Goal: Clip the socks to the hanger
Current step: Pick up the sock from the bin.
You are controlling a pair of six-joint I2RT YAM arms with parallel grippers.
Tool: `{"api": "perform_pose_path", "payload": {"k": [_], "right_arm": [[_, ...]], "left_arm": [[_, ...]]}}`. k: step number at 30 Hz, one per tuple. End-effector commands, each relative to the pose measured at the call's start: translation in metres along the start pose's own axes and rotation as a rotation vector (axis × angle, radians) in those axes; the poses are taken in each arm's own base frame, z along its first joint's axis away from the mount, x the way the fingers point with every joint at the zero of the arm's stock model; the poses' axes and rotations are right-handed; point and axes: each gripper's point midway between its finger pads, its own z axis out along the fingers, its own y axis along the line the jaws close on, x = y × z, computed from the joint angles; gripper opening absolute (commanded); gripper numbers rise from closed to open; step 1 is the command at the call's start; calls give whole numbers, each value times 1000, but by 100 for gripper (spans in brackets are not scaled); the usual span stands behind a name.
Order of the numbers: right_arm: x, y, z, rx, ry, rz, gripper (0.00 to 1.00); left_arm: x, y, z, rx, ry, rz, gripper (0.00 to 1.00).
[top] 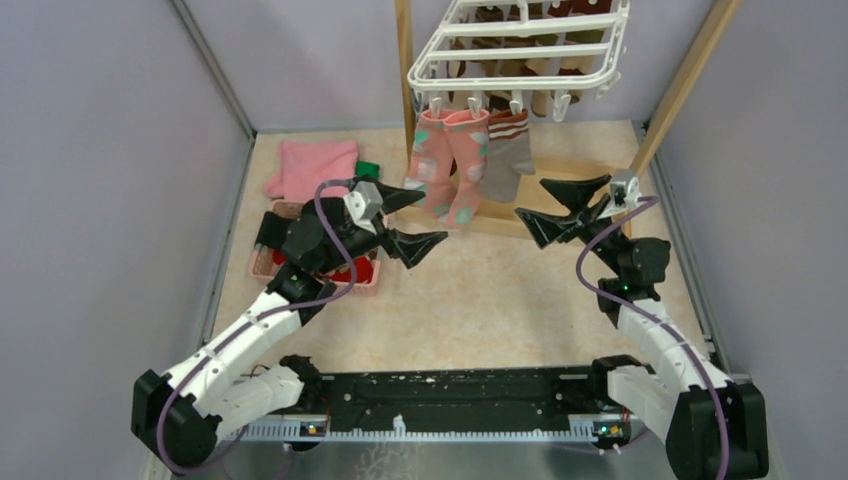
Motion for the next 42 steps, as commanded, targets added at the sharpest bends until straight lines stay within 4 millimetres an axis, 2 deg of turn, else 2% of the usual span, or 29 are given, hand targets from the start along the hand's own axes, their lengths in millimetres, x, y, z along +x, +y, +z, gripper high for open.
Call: {"api": "perform_pose_path", "payload": {"k": [1, 5, 8, 11, 14, 17, 22, 28, 32, 36, 42], "right_arm": [[19, -1, -27, 84, 49, -31, 99], [46, 2, -49, 119, 122, -11, 99], [59, 2, -59, 128, 138, -6, 99], [67, 0, -60, 125, 147, 9, 99], [72, 0, -57, 106, 158, 45, 99], [80, 1, -57, 96, 173, 82, 99], [82, 3, -58, 94, 170, 80, 99], [91, 2, -56, 105, 197, 73, 99], [96, 0, -56, 118, 209, 73, 99], [99, -2, -56, 129, 208, 72, 99], [106, -5, -55, 139, 216, 77, 99]], "left_arm": [[25, 10, -33, -132, 36, -61, 99], [53, 25, -52, -235, 87, -135, 99], [67, 45, -62, -324, 143, -172, 99], [72, 67, -71, -410, 215, -180, 99], [68, 84, -79, -475, 300, -166, 99], [72, 99, -95, -550, 434, -130, 99], [90, 133, -139, -731, 699, 3, 98], [111, 174, -189, -937, 919, 155, 97], [126, 197, -211, -991, 1032, 190, 97], [139, 208, -212, -981, 1026, 157, 95], [163, 215, -230, -1000, 1057, 131, 87]]}}
